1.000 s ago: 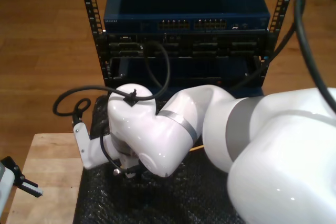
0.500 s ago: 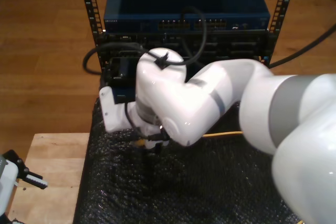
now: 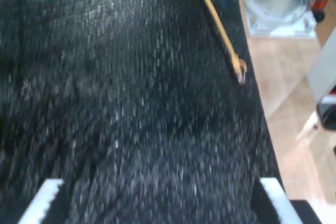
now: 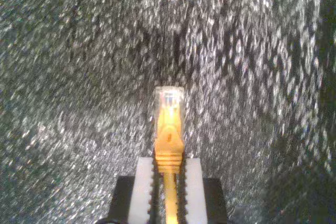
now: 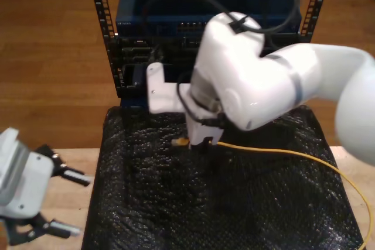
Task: Grab the cable and plug it in
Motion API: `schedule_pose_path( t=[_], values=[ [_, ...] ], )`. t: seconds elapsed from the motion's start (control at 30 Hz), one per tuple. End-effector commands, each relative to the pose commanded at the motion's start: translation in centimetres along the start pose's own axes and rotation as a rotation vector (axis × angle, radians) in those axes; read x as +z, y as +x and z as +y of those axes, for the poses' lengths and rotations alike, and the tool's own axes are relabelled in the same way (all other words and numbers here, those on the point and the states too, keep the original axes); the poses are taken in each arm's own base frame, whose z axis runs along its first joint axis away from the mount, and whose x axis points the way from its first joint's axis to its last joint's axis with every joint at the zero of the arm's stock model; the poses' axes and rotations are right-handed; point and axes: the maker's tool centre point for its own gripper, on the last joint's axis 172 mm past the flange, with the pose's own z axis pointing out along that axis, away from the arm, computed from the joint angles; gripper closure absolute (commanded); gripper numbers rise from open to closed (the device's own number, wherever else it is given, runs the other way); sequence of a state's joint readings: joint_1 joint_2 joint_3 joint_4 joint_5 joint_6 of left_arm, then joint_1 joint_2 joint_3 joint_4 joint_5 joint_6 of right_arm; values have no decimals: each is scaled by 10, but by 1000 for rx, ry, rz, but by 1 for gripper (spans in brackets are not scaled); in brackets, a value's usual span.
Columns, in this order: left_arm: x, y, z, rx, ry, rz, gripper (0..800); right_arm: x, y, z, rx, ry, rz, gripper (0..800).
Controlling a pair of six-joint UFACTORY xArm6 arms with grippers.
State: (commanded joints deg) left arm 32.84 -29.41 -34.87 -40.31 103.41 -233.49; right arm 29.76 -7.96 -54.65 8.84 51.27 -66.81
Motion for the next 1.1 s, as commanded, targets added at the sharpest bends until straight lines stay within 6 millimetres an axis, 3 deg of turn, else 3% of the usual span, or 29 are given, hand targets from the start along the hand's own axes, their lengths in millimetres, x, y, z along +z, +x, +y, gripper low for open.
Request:
schedule_pose_path(
  t=[0.2,0.33,0.53,0.77,1.1],
  values=[
    [23,35,-6,3,-61,19,0,-15,-23,2,89,55,80,794],
    [26,54,-28,-11,-28,86,0,-30,-32,0,124,74,123,794],
    [22,61,-62,-47,21,159,0,-40,-30,-7,127,99,151,794],
    [34,85,-84,-28,0,177,0,-68,-27,-7,141,94,188,794],
    [74,100,-96,-9,-25,97,0,-91,-22,-12,125,90,201,794]
  ],
)
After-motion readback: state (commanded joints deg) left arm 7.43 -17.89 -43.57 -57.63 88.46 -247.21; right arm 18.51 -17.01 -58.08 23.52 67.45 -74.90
